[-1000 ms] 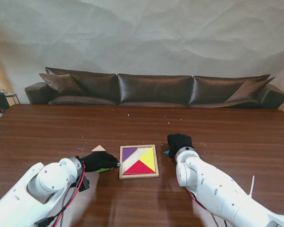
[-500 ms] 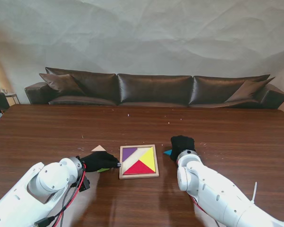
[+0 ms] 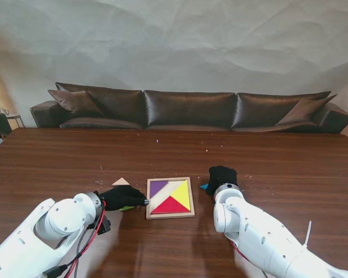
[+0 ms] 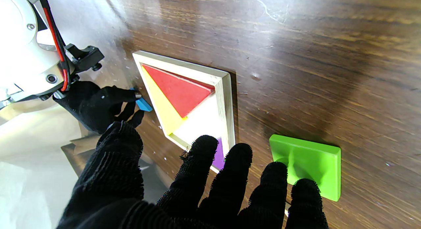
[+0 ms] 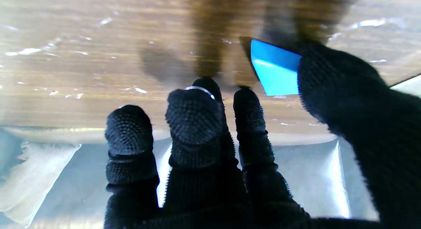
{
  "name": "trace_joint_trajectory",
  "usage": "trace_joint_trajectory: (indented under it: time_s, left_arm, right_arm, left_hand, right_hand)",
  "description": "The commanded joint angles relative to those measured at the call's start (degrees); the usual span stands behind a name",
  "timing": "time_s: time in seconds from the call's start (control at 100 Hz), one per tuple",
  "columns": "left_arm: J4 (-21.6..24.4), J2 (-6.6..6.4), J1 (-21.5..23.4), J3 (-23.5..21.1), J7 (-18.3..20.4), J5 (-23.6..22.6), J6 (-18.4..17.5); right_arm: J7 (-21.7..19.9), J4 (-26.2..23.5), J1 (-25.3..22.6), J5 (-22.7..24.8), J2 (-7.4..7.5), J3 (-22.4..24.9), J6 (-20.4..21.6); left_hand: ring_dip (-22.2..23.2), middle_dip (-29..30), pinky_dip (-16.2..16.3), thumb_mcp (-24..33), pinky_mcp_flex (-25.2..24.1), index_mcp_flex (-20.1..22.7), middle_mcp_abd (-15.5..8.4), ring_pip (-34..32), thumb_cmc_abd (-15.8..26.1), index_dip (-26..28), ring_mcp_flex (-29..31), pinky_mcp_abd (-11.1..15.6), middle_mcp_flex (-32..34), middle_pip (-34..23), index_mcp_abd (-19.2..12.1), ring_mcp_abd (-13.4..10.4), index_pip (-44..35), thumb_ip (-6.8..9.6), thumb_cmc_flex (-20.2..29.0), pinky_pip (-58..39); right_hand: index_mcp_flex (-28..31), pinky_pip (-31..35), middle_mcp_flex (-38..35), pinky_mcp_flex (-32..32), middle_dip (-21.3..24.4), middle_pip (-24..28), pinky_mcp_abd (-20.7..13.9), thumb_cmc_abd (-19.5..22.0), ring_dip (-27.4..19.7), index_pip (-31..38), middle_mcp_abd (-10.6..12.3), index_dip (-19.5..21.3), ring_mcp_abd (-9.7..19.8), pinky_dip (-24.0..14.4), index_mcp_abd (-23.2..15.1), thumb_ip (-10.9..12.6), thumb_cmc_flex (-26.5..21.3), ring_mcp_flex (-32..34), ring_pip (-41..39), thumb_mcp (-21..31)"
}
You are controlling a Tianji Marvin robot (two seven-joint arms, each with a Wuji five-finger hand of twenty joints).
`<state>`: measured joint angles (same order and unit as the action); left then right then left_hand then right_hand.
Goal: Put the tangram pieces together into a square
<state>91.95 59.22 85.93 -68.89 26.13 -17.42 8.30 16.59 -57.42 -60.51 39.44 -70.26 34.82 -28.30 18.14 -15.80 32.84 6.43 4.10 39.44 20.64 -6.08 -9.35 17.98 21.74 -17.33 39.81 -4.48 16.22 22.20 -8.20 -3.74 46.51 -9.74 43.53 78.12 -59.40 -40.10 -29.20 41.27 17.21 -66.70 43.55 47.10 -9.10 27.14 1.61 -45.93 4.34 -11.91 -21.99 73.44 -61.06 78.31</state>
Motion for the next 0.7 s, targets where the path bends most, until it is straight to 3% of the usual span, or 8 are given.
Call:
trace_joint_trajectory:
  time_s: [0.0,0.4,0.48,0.52,0.6,0.69]
  left_arm:
    - [-0.2,0.09,0.1,0.1,1.3,0.2,0.1]
    - [-0.2,0.1,0.1,0.1,1.3,0.2,0.2]
    - [-0.2,0.09,0.1,0.2,1.4,0.2,0.3]
    - [-0.2,0.08,0.1,0.2,1.4,0.2,0.3]
    - [-0.2,0.09,0.1,0.1,1.3,0.2,0.3]
    - [-0.2,0.09,0.1,0.1,1.3,0.2,0.3]
  right_arm:
    - [-1.9,2.3,-1.8,-0.8,-0.52,-1.0,-0.2]
    - [-0.9,5.5,-0.2,-1.8,-1.55,-2.8,0.2]
    - [-0.8,6.0,0.0,-2.0,-1.65,-3.1,0.6]
    - [-0.8,6.2,0.0,-2.1,-1.71,-3.1,0.7]
    - [-0.7,6.2,0.0,-2.3,-1.76,-3.0,0.9]
    - [-0.8,6.2,0.0,-2.4,-1.72,-3.0,1.1]
  left_hand:
    - [0.8,-0.6,0.6,-0.1,0.4,0.5,0.6,-0.9,1.9,0.2,1.1,-0.9,0.7,-0.4,0.1,0.7,-0.2,1.69,1.1,-0.9]
    - [0.7,-0.6,0.6,-0.1,0.5,0.5,0.4,-0.9,2.0,0.2,1.0,-1.0,0.7,-0.5,0.1,0.7,-0.2,1.69,1.1,-0.9]
    - [0.8,-0.6,0.6,-0.1,0.4,0.5,0.5,-0.9,2.0,0.2,1.1,-0.9,0.7,-0.4,0.1,0.8,-0.2,1.69,1.2,-0.9]
    - [0.8,-0.6,0.6,-0.1,0.4,0.5,0.5,-0.9,1.9,0.2,1.1,-0.9,0.7,-0.4,0.1,0.7,-0.2,1.7,1.2,-0.9]
    - [0.8,-0.6,0.6,-0.1,0.4,0.5,0.5,-0.9,2.0,0.2,1.1,-1.0,0.6,-0.4,0.1,0.7,-0.2,1.69,1.1,-0.9]
    - [0.8,-0.6,0.6,-0.1,0.4,0.5,0.5,-0.9,2.0,0.2,1.2,-1.0,0.7,-0.4,0.1,0.7,-0.2,1.69,1.2,-0.9]
  right_hand:
    - [1.6,2.2,-1.1,-7.0,2.0,-2.4,2.7,0.8,0.1,-4.2,2.4,-4.7,-0.7,-0.2,-2.6,-0.6,1.1,1.9,-0.2,-1.8]
    - [7.3,2.6,-2.7,-7.8,1.9,-2.0,2.0,2.7,0.3,-0.3,3.3,-3.3,0.1,0.2,-6.1,0.5,-5.3,2.1,-1.7,-0.3]
    - [7.8,2.7,-2.5,-7.8,1.4,-1.3,1.8,1.4,0.1,1.2,4.0,-4.0,0.5,0.6,-7.1,-3.5,-7.6,2.1,-1.9,-0.4]
    - [7.8,2.8,-2.5,-7.8,1.1,-1.2,1.8,0.6,-0.1,4.0,4.1,-5.9,0.6,0.8,-7.7,-6.7,-9.3,2.1,-1.9,-0.4]
    - [8.3,2.7,-2.5,-7.7,0.7,-1.3,1.6,-1.4,-0.3,8.1,4.2,-6.2,0.8,0.9,-8.8,-9.1,-11.7,2.1,-1.7,-0.5]
    - [8.6,2.7,-2.5,-7.7,0.5,-1.4,1.3,-3.2,-0.3,11.8,4.4,-5.0,1.0,1.0,-8.9,-10.1,-13.1,2.1,-1.7,-0.6]
